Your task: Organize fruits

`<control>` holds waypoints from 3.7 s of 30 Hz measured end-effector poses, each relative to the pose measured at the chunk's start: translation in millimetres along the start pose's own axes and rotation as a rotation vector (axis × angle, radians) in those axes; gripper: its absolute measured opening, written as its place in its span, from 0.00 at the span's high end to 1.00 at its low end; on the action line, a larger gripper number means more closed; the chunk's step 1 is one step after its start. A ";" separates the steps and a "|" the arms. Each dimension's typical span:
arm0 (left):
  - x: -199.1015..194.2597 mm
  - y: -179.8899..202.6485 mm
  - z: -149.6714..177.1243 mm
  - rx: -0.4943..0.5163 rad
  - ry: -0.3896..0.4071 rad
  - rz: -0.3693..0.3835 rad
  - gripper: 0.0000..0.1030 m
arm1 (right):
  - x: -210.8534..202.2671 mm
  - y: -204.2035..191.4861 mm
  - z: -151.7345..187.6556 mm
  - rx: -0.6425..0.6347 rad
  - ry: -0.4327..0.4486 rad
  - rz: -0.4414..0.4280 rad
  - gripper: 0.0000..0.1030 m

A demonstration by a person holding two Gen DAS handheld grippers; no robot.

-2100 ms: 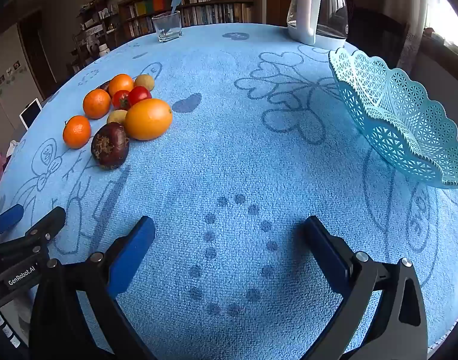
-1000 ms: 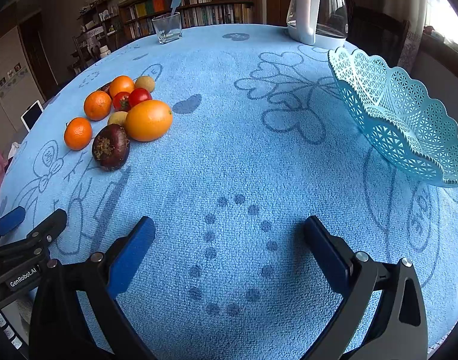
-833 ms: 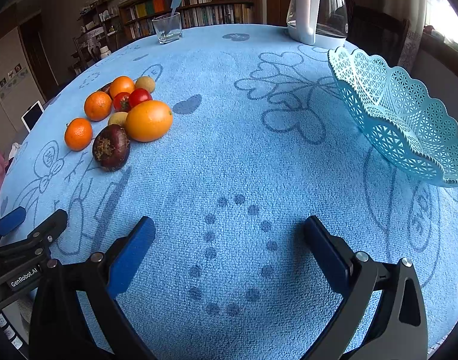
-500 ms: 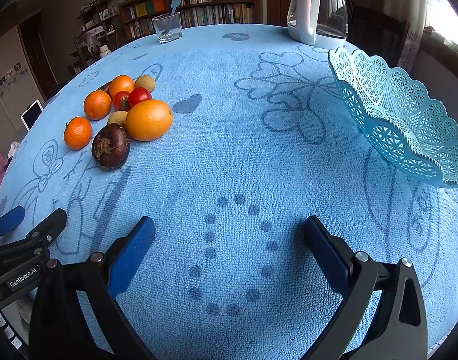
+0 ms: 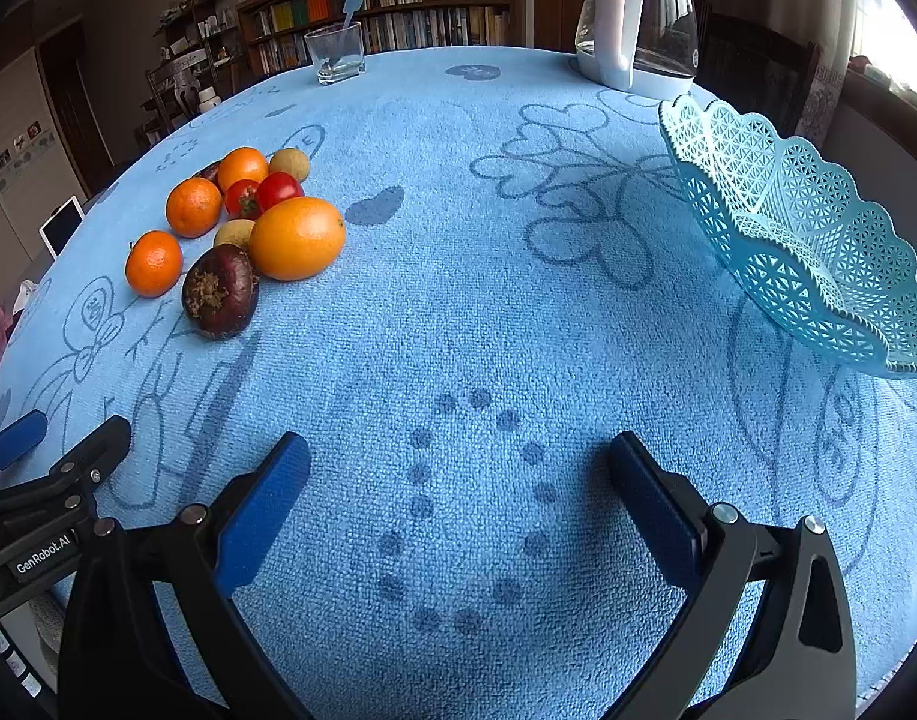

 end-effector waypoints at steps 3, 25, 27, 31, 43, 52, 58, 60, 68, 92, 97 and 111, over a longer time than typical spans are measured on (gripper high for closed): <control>0.7 0.2 -0.5 -0.004 -0.010 -0.001 0.05 | 1.1 -0.8 -0.5 -0.003 -0.002 -0.004 0.02; 3.6 2.8 -3.7 0.037 -0.047 0.037 0.05 | 4.3 -2.9 -2.1 -0.094 -0.089 -0.056 0.02; 3.3 2.4 -3.1 0.039 -0.050 0.037 0.05 | 4.3 -2.8 -2.1 -0.093 -0.088 -0.057 0.02; 3.6 2.3 -3.1 0.042 -0.052 0.040 0.05 | 3.7 -2.2 -2.3 -0.085 -0.078 -0.060 0.02; -5.4 1.7 -16.3 0.045 -0.041 0.060 0.05 | -8.1 -10.1 -14.5 -0.049 -0.039 -0.150 0.02; -9.9 0.3 -42.8 0.039 0.024 0.044 0.05 | -27.4 -26.8 -43.6 -0.084 0.070 -0.170 0.02; -0.5 -5.8 -60.5 0.023 0.049 0.018 0.05 | -29.5 -25.7 -50.9 -0.055 0.088 -0.193 0.02; 4.8 -6.7 -65.8 0.016 0.051 0.013 0.05 | -28.6 -25.7 -51.4 -0.050 0.086 -0.198 0.02; 21.9 9.3 -76.3 0.039 0.044 0.035 0.05 | -22.4 -28.2 -52.1 -0.048 0.069 -0.200 0.02; 45.8 41.4 -80.8 0.085 0.004 0.201 0.50 | -0.7 -38.3 -51.5 -0.054 0.016 -0.204 0.02; 39.4 38.0 -82.1 0.052 0.015 0.265 0.61 | 0.4 -41.9 -54.2 -0.056 0.016 -0.210 0.02; 23.2 -14.1 -95.3 -0.021 0.104 0.154 0.61 | 18.3 -84.3 -68.3 -0.118 -0.009 -0.252 0.14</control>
Point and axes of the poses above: each gripper's, at about its wrist camera, not at the fingertips, and x roughly the way its jaws point, y to its right, z to its underside, the point moved 9 cm from there along x, roughly the way its jaws point, and after that the axes turned 8 degrees about -x, right-handed, at the moved point
